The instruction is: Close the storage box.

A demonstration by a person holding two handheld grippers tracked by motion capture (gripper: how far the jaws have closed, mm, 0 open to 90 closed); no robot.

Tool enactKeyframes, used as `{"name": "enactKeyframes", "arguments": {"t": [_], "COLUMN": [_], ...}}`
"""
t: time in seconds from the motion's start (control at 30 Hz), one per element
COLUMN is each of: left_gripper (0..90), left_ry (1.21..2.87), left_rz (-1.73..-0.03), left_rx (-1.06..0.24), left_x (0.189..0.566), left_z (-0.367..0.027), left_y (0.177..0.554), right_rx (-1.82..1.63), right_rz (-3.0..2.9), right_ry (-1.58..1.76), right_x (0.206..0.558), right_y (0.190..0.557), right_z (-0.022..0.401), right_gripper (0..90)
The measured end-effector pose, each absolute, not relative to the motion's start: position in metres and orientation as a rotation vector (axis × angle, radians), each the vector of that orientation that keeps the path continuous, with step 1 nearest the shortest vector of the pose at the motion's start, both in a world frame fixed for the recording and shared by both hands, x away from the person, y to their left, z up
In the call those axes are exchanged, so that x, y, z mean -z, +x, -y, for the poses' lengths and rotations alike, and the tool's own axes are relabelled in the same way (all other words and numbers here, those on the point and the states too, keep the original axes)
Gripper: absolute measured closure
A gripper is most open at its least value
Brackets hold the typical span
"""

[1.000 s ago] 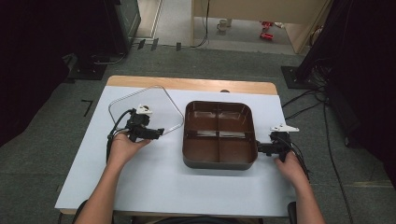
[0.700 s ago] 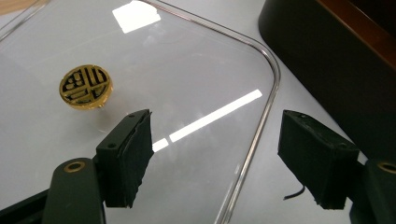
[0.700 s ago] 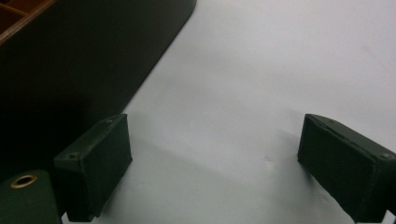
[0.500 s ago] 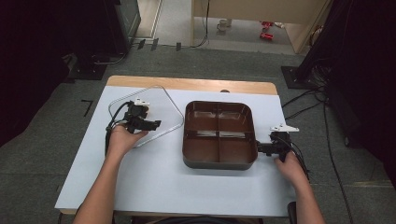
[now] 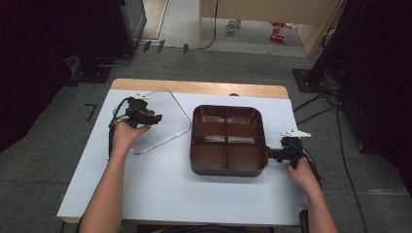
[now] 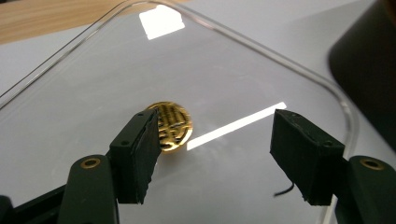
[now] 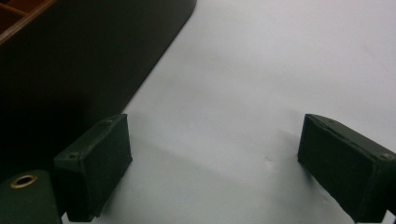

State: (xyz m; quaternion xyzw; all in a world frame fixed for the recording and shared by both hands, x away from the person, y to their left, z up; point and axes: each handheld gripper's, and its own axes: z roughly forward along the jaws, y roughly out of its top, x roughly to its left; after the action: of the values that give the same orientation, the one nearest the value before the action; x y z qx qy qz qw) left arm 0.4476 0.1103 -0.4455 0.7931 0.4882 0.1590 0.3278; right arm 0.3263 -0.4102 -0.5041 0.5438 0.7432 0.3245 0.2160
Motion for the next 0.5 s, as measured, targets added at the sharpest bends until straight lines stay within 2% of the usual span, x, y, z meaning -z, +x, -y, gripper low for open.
{"name": "enactKeyframes", "arguments": {"t": [0.2, 0.4, 0.5], "left_gripper": [36.7, 41.6, 46.4], "left_ry": [2.049, 2.053, 2.067], "left_rz": [-1.301, -1.343, -1.362], "left_rx": [-0.456, -0.434, -0.444], "left_x": [0.455, 0.468, 0.472], "left_z": [-0.113, -0.115, -0.115], "left_y": [0.457, 0.463, 0.464], "right_rx": [-0.899, -0.9, -0.9], "right_rz": [-2.06, -2.06, -2.06], "right_ry": [1.507, 1.508, 1.508], "right_x": [0.504, 0.504, 0.504], "right_y": [0.326, 0.326, 0.326], "right_z": [0.41, 0.41, 0.41], "right_gripper": [9.1, 9.1, 9.1]}}
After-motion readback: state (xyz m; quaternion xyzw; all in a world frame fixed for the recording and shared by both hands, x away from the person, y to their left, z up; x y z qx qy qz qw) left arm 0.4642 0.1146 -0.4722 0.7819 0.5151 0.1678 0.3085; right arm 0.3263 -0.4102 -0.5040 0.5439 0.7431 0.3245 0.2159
